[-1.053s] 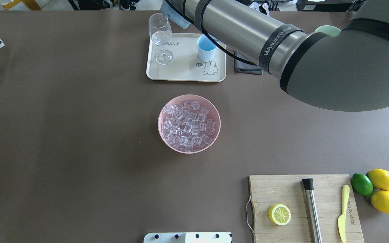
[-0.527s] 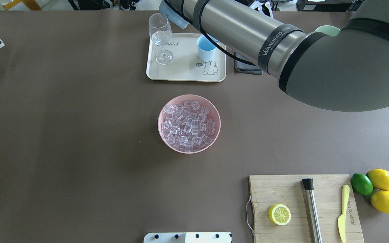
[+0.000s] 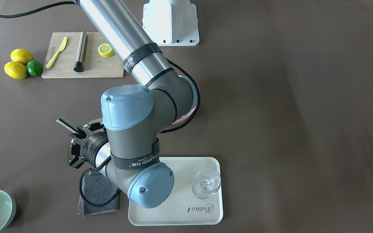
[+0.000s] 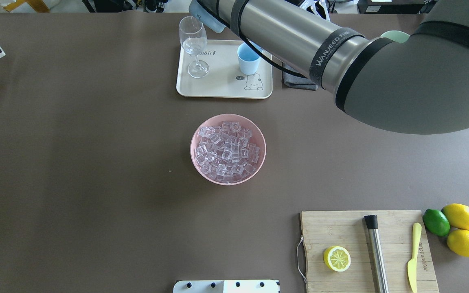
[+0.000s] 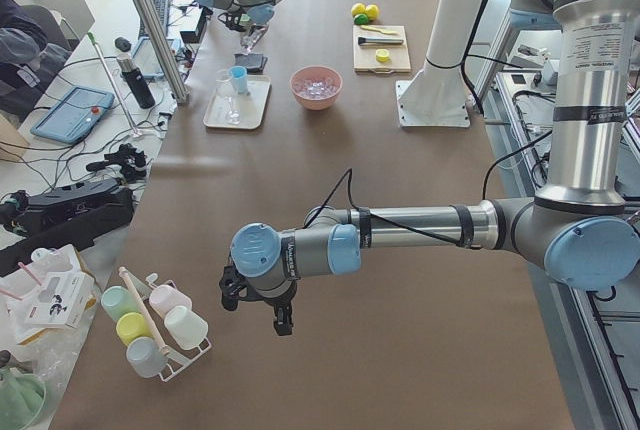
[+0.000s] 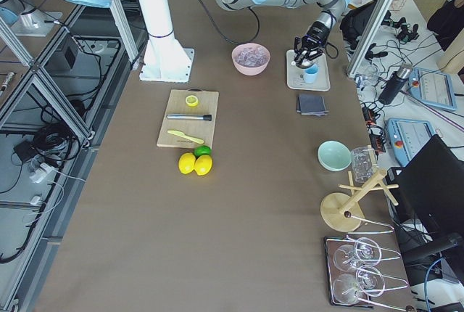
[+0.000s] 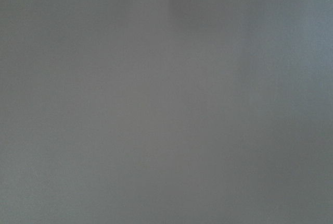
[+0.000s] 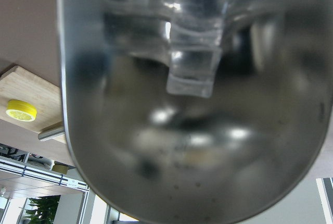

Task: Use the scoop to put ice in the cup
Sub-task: 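Tilt the scoop with the right gripper to pour ice into the blue cup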

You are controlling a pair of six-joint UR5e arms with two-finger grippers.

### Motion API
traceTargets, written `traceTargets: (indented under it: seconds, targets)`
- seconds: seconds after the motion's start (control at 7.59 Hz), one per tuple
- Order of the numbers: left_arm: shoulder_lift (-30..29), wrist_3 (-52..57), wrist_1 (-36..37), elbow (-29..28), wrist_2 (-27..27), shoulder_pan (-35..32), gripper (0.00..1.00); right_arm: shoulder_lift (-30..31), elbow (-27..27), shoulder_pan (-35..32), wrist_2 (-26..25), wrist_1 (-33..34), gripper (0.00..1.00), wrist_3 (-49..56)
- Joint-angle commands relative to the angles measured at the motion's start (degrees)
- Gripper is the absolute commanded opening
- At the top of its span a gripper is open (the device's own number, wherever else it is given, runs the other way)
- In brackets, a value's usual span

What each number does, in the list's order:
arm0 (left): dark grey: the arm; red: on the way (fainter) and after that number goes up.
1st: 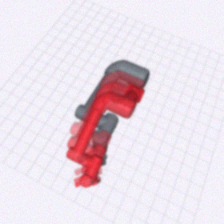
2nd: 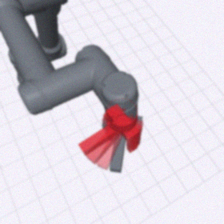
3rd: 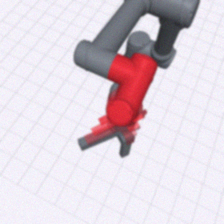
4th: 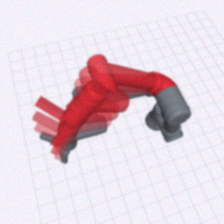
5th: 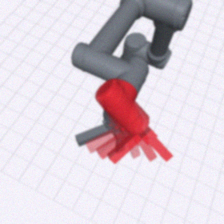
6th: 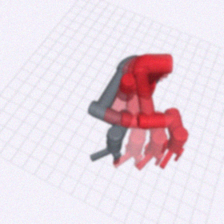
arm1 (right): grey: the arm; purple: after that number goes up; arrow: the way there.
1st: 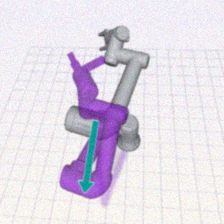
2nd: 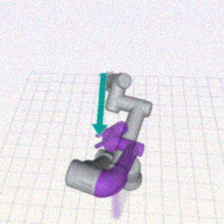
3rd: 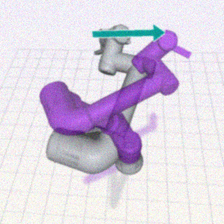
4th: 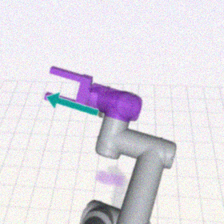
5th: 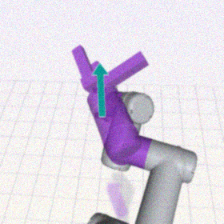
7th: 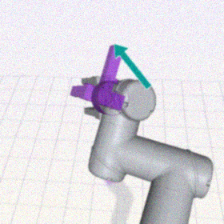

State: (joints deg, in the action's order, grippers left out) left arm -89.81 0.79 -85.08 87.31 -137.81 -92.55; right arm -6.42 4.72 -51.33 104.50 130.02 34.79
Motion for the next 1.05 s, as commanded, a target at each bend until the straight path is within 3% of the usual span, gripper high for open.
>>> traceTargets:
  seconds: [0.0, 0.92]
  targets:
    - [0.0, 0.0, 0.0, 0.0, 0.0, 0.0, 0.98, -0.8, 0.2, 0.0, -2.2, -0.3, 0.0, 0.0]
    - [0.1, 0.0, 0.0, -0.1, 0.0, -0.1, 0.98, -1.4, 0.4, 0.0, -3.3, -0.3, 0.0, -0.7]
